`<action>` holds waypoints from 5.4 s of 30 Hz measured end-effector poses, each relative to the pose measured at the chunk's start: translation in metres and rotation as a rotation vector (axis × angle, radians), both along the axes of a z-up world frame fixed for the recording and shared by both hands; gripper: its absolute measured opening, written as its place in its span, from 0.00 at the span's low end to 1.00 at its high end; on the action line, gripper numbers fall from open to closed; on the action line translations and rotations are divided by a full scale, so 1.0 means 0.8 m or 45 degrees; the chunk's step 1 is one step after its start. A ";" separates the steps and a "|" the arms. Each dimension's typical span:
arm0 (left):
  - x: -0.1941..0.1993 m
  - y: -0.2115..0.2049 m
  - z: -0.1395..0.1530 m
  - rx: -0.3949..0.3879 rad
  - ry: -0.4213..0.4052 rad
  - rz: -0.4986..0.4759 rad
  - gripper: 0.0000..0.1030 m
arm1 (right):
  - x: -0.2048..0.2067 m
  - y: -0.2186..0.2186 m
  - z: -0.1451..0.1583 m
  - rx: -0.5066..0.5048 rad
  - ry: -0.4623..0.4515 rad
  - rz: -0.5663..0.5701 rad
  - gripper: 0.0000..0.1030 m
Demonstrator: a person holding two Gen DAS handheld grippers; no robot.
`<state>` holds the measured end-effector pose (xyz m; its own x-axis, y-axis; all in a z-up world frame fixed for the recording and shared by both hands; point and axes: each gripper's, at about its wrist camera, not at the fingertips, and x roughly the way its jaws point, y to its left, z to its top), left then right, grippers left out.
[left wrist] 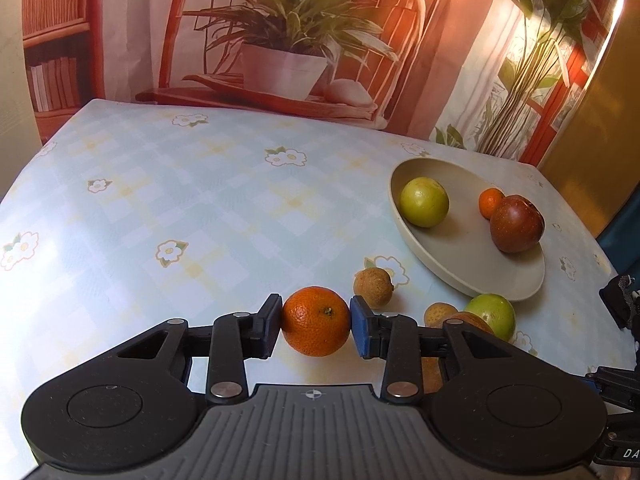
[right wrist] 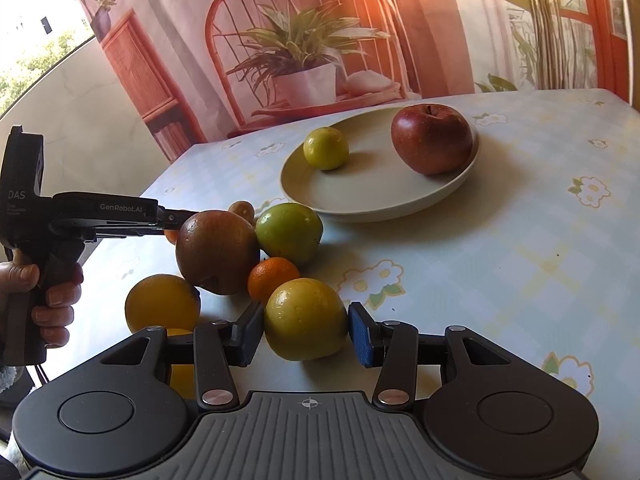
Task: Organize fruits
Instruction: 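Close the left gripper on the tangerine while the right gripper holds the citrus, then carry the tangerine and citrus onto the plate and open both grippers, then withdraw both grippers from the plate toward the lemons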
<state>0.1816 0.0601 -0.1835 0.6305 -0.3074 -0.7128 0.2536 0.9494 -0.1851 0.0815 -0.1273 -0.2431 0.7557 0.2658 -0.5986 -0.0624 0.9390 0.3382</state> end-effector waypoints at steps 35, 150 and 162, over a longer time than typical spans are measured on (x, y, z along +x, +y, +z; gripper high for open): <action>0.032 -0.090 0.061 0.051 -0.132 -0.178 0.38 | 0.034 -0.071 0.046 -0.127 -0.180 -0.122 0.41; -0.100 0.002 0.037 0.019 -0.194 0.034 0.39 | 0.004 0.004 0.060 -0.138 -0.216 -0.093 0.42; -0.116 0.003 0.031 -0.002 -0.171 0.017 0.39 | -0.003 0.035 0.073 -0.312 -0.225 0.000 0.42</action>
<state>0.0887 0.0623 -0.1583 0.7241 -0.2995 -0.6213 0.2635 0.9526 -0.1521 0.0794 -0.0993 -0.1849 0.8539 0.1298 -0.5039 -0.1002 0.9913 0.0855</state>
